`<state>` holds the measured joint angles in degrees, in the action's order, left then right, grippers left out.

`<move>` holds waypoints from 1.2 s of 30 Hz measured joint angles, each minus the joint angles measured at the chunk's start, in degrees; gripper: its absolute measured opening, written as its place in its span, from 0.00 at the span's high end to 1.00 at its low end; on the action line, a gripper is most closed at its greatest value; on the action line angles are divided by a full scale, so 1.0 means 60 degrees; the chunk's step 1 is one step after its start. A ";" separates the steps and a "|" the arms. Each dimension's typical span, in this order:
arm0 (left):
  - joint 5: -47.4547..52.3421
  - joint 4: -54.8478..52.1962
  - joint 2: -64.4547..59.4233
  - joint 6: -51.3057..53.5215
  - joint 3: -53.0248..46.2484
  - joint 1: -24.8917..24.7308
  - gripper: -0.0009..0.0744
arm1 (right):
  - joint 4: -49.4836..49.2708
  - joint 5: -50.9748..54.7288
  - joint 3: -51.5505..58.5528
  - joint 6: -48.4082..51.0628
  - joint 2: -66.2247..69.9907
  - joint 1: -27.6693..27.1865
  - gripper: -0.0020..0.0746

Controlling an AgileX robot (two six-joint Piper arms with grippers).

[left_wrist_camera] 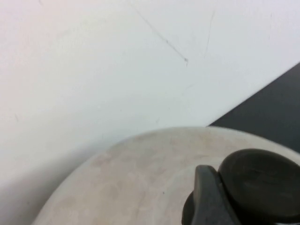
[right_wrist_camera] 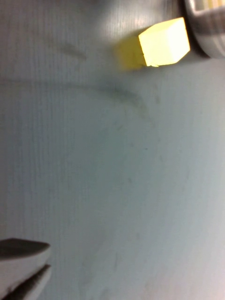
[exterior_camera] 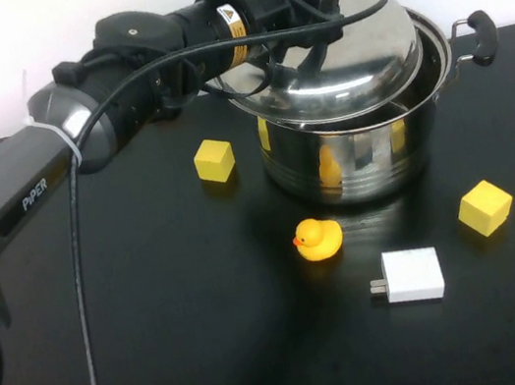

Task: Cover the pot
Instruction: Place the pot lid on the pot

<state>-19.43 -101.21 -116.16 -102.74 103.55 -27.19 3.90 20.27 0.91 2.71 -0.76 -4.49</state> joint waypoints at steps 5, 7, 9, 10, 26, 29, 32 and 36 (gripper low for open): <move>0.0000 0.0000 0.0000 -0.0021 0.0196 -0.0108 0.55 | 0.0000 0.0000 0.0000 0.0000 0.0000 0.0000 0.98; 0.0000 0.0000 0.0000 -0.0021 0.0304 -0.0196 0.55 | 0.0000 0.0000 0.0000 0.0000 0.0000 0.0000 0.98; 0.0000 0.0000 0.0000 -0.0021 0.0363 -0.0276 0.55 | 0.0000 0.0000 0.0000 0.0000 0.0000 0.0000 0.98; 0.0000 0.0000 0.0000 0.0081 0.0363 -0.0335 0.55 | 0.0000 0.0000 0.0000 0.0000 0.0000 0.0000 0.98; 0.1077 0.0063 -0.0411 0.0826 0.0437 -0.0722 0.55 | 0.0000 0.0000 0.0000 0.0000 0.0000 0.0000 0.98; 0.1099 0.0063 -0.0411 0.0654 0.0437 -0.0722 0.55 | 0.0000 0.0000 0.0000 0.0000 0.0000 0.0000 0.98; 0.1099 0.0063 -0.0411 0.0456 0.0437 -0.0722 0.55 | 0.0000 0.0000 0.0000 0.0000 0.0000 0.0000 0.98; 0.1099 0.0063 -0.0411 0.0330 0.0437 -0.0722 0.55 | 0.0000 0.0000 0.0000 0.0000 0.0000 0.0000 0.98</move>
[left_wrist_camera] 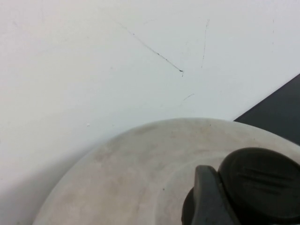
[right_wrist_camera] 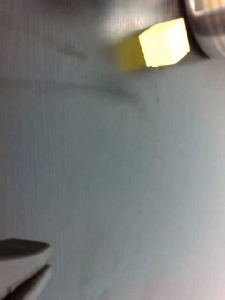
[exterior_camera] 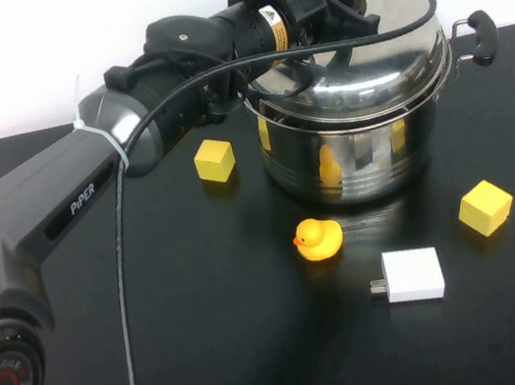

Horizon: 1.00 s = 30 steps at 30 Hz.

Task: Cover the pot
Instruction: Place the pot lid on the pot

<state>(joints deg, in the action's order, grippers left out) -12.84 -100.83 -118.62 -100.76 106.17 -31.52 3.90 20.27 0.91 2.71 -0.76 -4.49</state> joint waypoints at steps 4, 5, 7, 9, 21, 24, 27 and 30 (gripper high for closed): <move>0.0000 0.0000 0.0000 -0.0182 0.0000 0.0000 0.55 | 0.0000 0.0000 0.0000 0.0000 0.0000 0.0000 0.98; 0.0000 0.0000 0.0000 -0.0196 0.0000 0.0000 0.55 | 0.0000 0.0000 0.0000 0.0000 0.0000 0.0000 0.98; 0.0000 0.0000 0.0000 -0.0246 0.0000 0.0000 0.55 | 0.0000 0.0000 0.0000 0.0000 0.0000 0.0000 0.98; 0.0000 0.0000 0.0000 -0.0246 0.0000 0.0000 0.55 | 0.0000 0.0000 0.0000 0.0000 0.0000 0.0000 0.98; 0.0013 0.0000 -0.0201 -0.0282 -0.0018 0.0000 0.55 | 0.0000 0.0000 0.0000 0.0000 0.0000 0.0000 0.98; 0.0013 0.0000 -0.0201 -0.0524 -0.0018 0.0000 0.55 | 0.0000 0.0000 0.0000 0.0000 0.0000 0.0000 0.98; 0.0013 0.0000 -0.0201 -0.0696 -0.0018 0.0000 0.55 | 0.0000 0.0000 0.0000 0.0000 0.0000 0.0000 0.98; 0.0013 0.0000 -0.0201 -0.0713 -0.0018 0.0000 0.55 | 0.0000 0.0000 0.0000 0.0000 0.0000 0.0000 0.98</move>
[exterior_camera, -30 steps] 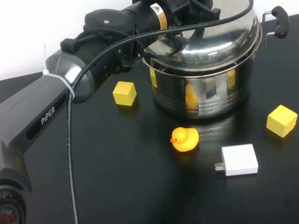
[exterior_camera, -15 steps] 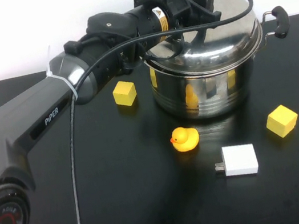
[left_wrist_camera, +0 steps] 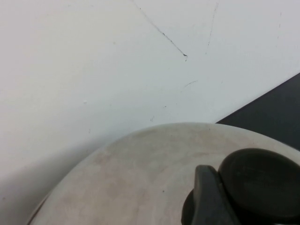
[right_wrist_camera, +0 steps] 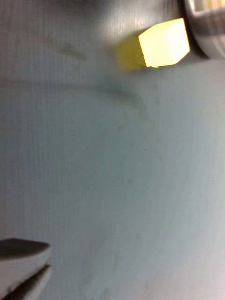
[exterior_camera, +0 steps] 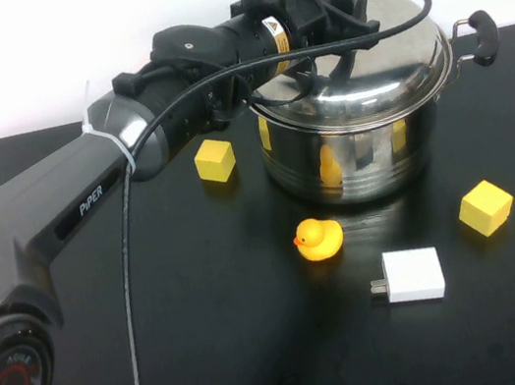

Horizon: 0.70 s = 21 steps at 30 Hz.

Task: Cover the pot
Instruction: Place the pot lid on the pot

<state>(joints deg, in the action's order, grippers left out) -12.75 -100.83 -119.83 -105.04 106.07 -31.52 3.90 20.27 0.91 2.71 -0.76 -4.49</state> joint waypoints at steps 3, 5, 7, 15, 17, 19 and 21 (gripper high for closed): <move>0.0000 0.0000 -0.0012 -0.0020 0.0000 0.0000 0.55 | 0.0000 0.0000 0.0000 0.0000 0.0000 0.0000 0.98; 0.0000 0.0000 -0.0047 -0.0020 0.0000 0.0000 0.55 | 0.0000 0.0000 0.0000 0.0000 0.0000 0.0000 0.98; 0.0034 0.0018 -0.0111 -0.0039 0.0000 0.0000 0.55 | 0.0000 0.0000 0.0000 0.0000 0.0000 0.0000 0.98; 0.0070 0.0080 -0.0147 -0.0312 0.0000 0.0000 0.55 | 0.0000 0.0000 0.0000 0.0000 0.0000 0.0000 0.98; 0.0070 0.0080 -0.0152 -0.0374 0.0000 0.0000 0.55 | 0.0000 0.0000 0.0000 0.0000 0.0000 0.0000 0.98; 0.0070 0.0080 -0.0152 -0.0415 0.0017 0.0000 0.54 | 0.0000 0.0000 0.0000 0.0000 0.0000 0.0000 0.98; 0.0070 0.0060 -0.0152 -0.0453 0.0017 0.0000 0.45 | 0.0000 0.0000 0.0000 0.0000 0.0000 0.0000 0.98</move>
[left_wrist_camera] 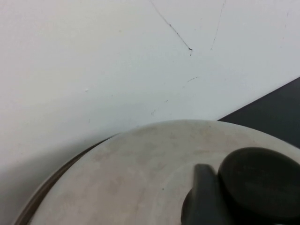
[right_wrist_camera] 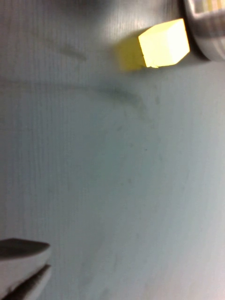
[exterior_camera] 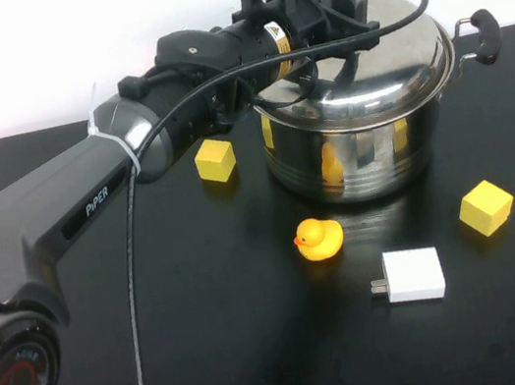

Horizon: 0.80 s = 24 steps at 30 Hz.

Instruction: Cover the pot

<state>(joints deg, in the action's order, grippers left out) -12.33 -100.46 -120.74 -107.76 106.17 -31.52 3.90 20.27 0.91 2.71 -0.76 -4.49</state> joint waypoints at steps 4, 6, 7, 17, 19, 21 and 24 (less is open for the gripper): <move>0.0000 0.0000 0.0086 0.0036 0.0000 0.0000 0.27 | 0.0000 0.0000 0.0000 0.0000 0.0000 0.0000 0.98; 0.0018 -0.0016 0.0304 0.0341 -0.0018 0.0000 0.25 | 0.0000 0.0000 0.0000 0.0000 0.0000 0.0000 0.98; 0.0048 -0.0016 0.0455 0.0507 -0.0018 0.0000 0.25 | 0.0000 0.0000 0.0000 0.0000 0.0000 0.0000 0.98; 0.0931 0.0002 0.2924 0.1575 -0.0018 0.0000 0.50 | 0.0000 0.0000 0.0000 0.0000 0.0000 0.0000 0.98; 0.1470 0.0016 0.3452 0.1778 -0.0018 0.0000 0.59 | 0.0000 0.0000 0.0000 -0.0069 0.0000 0.0000 0.98; 0.2255 0.0040 0.3983 0.2111 -0.0018 0.0000 0.71 | 0.0000 0.0000 0.0000 -0.0070 0.0000 0.0000 0.98; 0.4091 0.0483 0.4675 0.3220 -0.0153 -0.0006 0.86 | 0.0000 0.0000 0.0000 -0.0092 0.0000 0.0000 0.98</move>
<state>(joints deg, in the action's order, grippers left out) 12.21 -97.56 -92.69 -88.43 105.25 -31.56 3.90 20.27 0.91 2.16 -0.76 -4.49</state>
